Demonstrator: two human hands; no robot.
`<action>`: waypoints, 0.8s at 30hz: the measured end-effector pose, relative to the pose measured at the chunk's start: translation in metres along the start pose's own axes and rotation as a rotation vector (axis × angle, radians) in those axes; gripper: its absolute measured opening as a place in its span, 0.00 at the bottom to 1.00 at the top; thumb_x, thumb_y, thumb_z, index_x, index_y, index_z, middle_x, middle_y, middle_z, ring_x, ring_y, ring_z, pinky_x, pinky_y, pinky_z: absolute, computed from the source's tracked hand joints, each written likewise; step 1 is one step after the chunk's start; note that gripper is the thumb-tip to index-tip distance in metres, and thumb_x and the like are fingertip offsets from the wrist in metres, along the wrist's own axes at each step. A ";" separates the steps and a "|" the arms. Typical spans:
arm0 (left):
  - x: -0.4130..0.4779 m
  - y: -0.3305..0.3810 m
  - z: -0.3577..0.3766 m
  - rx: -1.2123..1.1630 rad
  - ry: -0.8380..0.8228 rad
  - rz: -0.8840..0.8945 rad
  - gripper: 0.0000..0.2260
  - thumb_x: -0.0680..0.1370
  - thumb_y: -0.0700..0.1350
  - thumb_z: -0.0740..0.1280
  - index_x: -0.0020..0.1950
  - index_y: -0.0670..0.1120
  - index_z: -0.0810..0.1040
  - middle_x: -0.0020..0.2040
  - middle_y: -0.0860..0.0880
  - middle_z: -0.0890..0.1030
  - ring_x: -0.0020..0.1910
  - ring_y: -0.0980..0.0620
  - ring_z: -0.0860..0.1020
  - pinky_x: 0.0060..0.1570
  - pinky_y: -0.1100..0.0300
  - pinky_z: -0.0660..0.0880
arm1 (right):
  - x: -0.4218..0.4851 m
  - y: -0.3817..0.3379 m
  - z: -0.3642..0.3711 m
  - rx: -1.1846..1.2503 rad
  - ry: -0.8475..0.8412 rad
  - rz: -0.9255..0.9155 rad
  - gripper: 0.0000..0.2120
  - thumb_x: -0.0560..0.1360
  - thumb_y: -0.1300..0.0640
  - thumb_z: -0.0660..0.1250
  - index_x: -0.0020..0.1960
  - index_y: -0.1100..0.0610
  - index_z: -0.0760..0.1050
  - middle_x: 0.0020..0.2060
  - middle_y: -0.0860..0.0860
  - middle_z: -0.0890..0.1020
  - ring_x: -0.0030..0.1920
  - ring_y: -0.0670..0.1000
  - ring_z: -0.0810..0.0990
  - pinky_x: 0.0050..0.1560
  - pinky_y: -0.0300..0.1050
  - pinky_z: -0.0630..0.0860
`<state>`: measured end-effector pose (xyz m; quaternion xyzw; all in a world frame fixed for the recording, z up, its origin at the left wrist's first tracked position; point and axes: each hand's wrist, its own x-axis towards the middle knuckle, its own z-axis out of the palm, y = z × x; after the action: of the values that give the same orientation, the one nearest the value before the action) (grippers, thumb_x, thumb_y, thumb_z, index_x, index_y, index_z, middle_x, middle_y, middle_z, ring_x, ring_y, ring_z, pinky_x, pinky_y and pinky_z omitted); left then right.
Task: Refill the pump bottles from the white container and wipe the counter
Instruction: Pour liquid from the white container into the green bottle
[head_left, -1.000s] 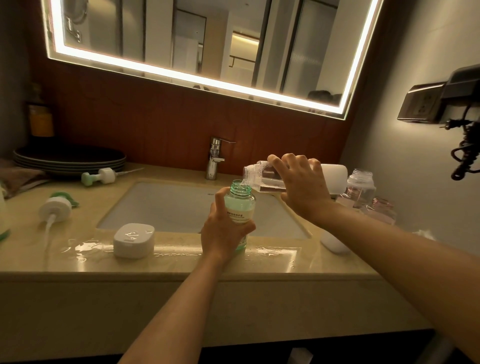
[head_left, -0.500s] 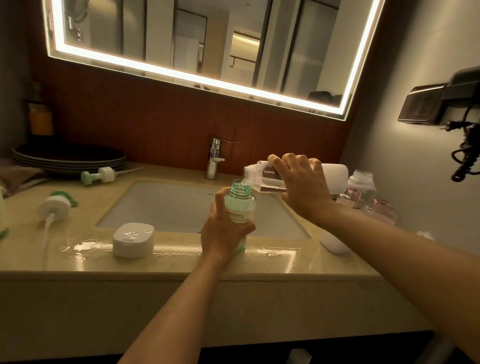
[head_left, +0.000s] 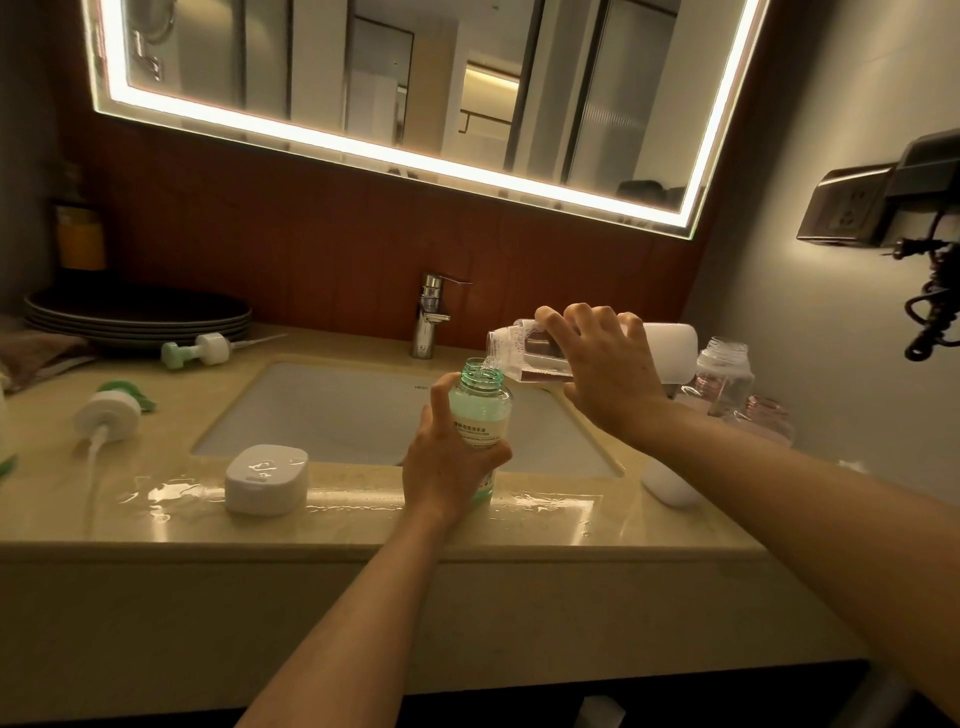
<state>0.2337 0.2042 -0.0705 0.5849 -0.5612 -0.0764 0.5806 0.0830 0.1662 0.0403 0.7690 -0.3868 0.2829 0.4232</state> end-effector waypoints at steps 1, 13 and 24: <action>0.000 0.000 0.000 0.001 -0.001 -0.001 0.39 0.65 0.50 0.75 0.62 0.59 0.50 0.60 0.46 0.73 0.50 0.50 0.73 0.42 0.60 0.72 | 0.000 0.000 0.000 -0.001 -0.005 0.000 0.34 0.56 0.63 0.79 0.61 0.56 0.73 0.49 0.58 0.79 0.47 0.61 0.78 0.49 0.59 0.74; 0.000 -0.002 0.001 0.006 0.009 0.017 0.39 0.64 0.49 0.76 0.64 0.58 0.51 0.60 0.46 0.73 0.50 0.50 0.73 0.40 0.60 0.72 | 0.001 0.001 0.001 -0.012 0.027 -0.020 0.35 0.55 0.62 0.80 0.60 0.55 0.71 0.48 0.58 0.79 0.45 0.60 0.78 0.47 0.59 0.75; 0.000 -0.001 0.000 0.026 0.016 0.022 0.39 0.65 0.49 0.75 0.63 0.59 0.50 0.60 0.46 0.73 0.52 0.48 0.75 0.43 0.54 0.77 | 0.002 0.001 0.000 -0.024 0.008 -0.031 0.37 0.55 0.61 0.80 0.61 0.54 0.69 0.49 0.58 0.79 0.46 0.60 0.78 0.48 0.59 0.75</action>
<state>0.2346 0.2043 -0.0715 0.5868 -0.5639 -0.0580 0.5781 0.0829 0.1654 0.0421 0.7684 -0.3766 0.2749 0.4384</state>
